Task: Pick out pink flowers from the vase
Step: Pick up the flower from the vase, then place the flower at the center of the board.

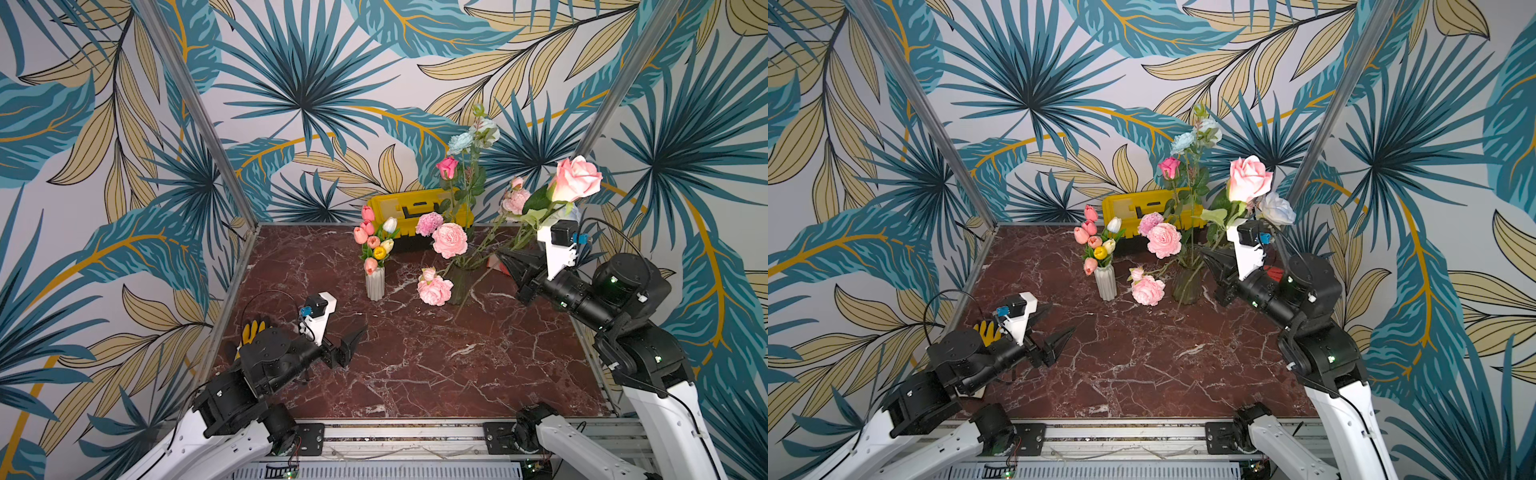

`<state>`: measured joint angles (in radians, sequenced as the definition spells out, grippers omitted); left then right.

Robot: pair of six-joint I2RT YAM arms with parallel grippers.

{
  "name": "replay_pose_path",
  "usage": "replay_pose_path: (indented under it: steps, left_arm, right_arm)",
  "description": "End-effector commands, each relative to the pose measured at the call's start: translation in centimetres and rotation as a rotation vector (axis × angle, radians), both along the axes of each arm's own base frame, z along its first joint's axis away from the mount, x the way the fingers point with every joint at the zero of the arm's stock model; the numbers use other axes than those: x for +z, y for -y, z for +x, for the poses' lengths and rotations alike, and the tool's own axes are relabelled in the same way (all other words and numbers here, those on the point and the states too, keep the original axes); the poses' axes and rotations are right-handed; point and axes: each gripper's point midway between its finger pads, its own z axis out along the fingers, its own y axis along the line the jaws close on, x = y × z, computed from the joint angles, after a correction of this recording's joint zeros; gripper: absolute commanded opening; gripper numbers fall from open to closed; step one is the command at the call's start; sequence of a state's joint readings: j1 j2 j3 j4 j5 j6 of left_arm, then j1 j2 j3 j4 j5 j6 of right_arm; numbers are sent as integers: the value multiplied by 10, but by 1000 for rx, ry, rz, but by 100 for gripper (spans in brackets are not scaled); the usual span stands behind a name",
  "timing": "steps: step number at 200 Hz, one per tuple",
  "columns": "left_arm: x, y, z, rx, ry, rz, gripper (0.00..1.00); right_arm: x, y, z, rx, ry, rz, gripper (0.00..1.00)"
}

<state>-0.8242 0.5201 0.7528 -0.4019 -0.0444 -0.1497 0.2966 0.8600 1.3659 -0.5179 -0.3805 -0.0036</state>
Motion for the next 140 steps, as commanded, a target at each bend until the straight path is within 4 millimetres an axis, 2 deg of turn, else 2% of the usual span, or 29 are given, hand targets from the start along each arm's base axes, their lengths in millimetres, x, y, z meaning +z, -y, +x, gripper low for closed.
replay_pose_path:
  steps: [1,21,47,80,101,140]
  left_arm:
    - [11,24,4,-91,59,-20,81]
    - [18,42,12,-183,18,-69,76]
    - [30,44,26,-256,-21,-179,72]
    - [44,56,12,-401,43,-157,68]
    - [51,59,7,-446,85,-139,67]
    - [51,64,13,-456,114,-106,60]
  right_arm:
    - [5,-22,-11,136,-37,124,0]
    - [9,-35,-10,192,-42,153,0]
    - [8,-61,-11,281,-64,147,0]
    - [4,-99,-18,380,-83,86,0]
    - [3,-121,-15,408,-89,60,0]
    - [4,-158,-7,465,-90,68,0]
